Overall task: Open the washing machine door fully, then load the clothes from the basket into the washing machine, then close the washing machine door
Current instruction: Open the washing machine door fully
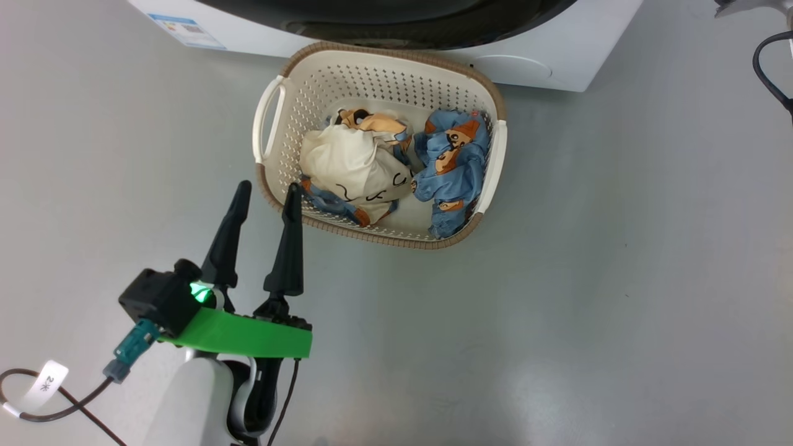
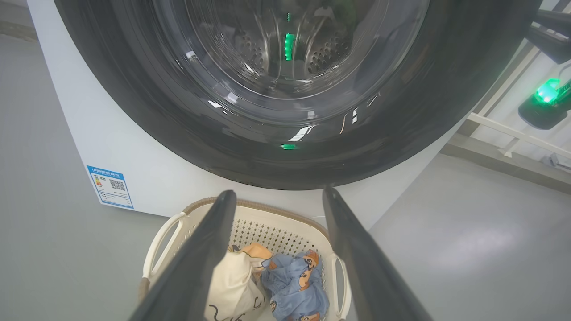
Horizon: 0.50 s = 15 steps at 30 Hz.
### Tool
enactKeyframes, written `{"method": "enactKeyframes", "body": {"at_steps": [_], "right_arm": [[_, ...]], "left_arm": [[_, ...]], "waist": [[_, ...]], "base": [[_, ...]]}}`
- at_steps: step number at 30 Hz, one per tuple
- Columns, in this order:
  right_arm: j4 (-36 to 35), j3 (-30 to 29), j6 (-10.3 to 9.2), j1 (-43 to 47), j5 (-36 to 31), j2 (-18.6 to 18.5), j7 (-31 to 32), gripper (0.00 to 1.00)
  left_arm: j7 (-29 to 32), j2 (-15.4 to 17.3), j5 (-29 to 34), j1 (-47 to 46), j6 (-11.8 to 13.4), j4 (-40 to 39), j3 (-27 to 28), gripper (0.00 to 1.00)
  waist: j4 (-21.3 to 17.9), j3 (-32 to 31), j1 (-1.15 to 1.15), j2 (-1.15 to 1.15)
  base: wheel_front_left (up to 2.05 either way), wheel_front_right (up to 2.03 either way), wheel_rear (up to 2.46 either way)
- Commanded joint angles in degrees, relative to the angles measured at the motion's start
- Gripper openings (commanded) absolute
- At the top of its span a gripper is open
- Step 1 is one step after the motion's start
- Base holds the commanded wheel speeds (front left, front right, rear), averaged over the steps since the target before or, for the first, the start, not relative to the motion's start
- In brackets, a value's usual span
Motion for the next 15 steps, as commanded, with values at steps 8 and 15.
{"method": "enactKeyframes", "body": {"at_steps": [8, 15], "right_arm": [[-0.59, -0.91, 0.33, -1.66, -3.29, 1.16, 0.50, 0.00], [-1.21, -0.42, 0.33, -1.31, -3.73, 1.83, 1.39, 0.00]], "left_arm": [[-0.36, 0.88, -1.19, -0.54, 0.03, -1.57, 0.05, 1.00], [-0.36, 0.88, -1.63, -0.75, 0.03, -1.57, -0.52, 1.00]], "waist": [[1.61, 1.27, 0.00, 0.00], [1.85, 1.43, 0.00, 0.00]], "base": [[0.00, 0.00, 0.00], [0.00, 0.00, 0.00]]}}
